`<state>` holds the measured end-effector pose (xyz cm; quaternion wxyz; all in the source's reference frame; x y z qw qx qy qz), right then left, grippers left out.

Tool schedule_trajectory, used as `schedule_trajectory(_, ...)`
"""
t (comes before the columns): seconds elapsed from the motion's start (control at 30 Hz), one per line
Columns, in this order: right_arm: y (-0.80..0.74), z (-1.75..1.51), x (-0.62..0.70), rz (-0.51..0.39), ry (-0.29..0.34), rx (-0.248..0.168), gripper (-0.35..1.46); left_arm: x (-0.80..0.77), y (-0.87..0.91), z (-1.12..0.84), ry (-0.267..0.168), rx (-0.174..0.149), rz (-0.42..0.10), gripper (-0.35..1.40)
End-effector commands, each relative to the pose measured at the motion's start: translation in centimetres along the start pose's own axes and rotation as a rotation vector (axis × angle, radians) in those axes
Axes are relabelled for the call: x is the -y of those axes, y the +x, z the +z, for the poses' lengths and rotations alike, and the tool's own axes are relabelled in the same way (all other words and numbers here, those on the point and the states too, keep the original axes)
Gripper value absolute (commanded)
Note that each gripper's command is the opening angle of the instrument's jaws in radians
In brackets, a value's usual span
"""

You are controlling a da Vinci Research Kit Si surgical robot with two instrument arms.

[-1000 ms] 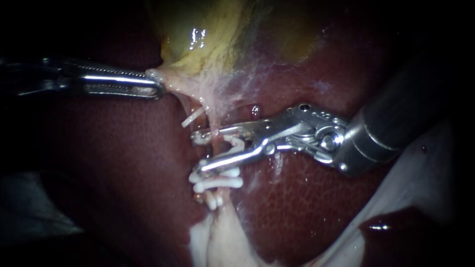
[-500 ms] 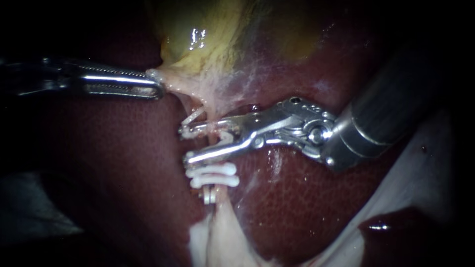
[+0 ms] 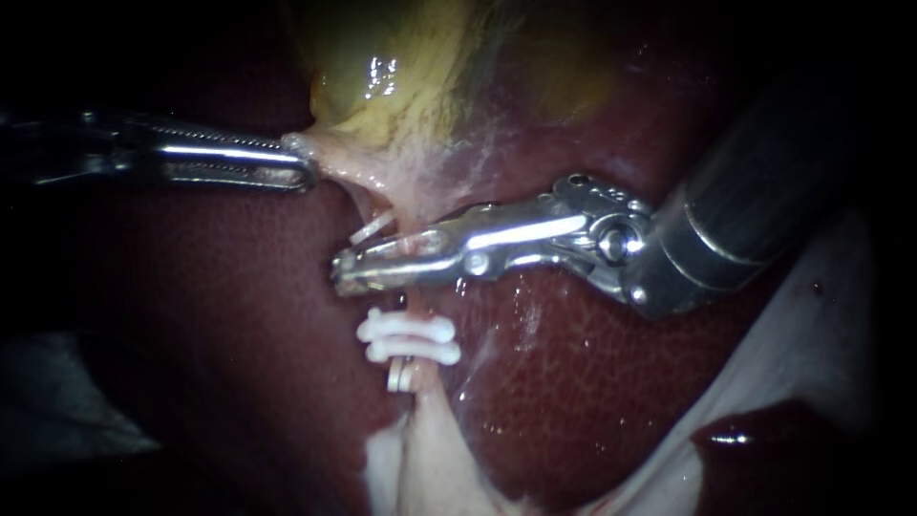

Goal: Clipping third clip right tube

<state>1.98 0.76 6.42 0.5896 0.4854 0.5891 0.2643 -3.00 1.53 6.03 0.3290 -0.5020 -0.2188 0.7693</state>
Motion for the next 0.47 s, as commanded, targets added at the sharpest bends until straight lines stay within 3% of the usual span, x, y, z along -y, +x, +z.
schedule_trajectory(0.03,0.0,-0.01,0.0,-0.002,-0.001,0.0,-0.35,0.0,0.0,0.0,0.0,0.0,0.0,-0.35)
schedule_trajectory(0.47,-0.01,-0.02,-0.01,-0.003,-0.003,-0.001,-0.35,0.01,0.0,0.0,0.0,0.0,0.0,-0.35)
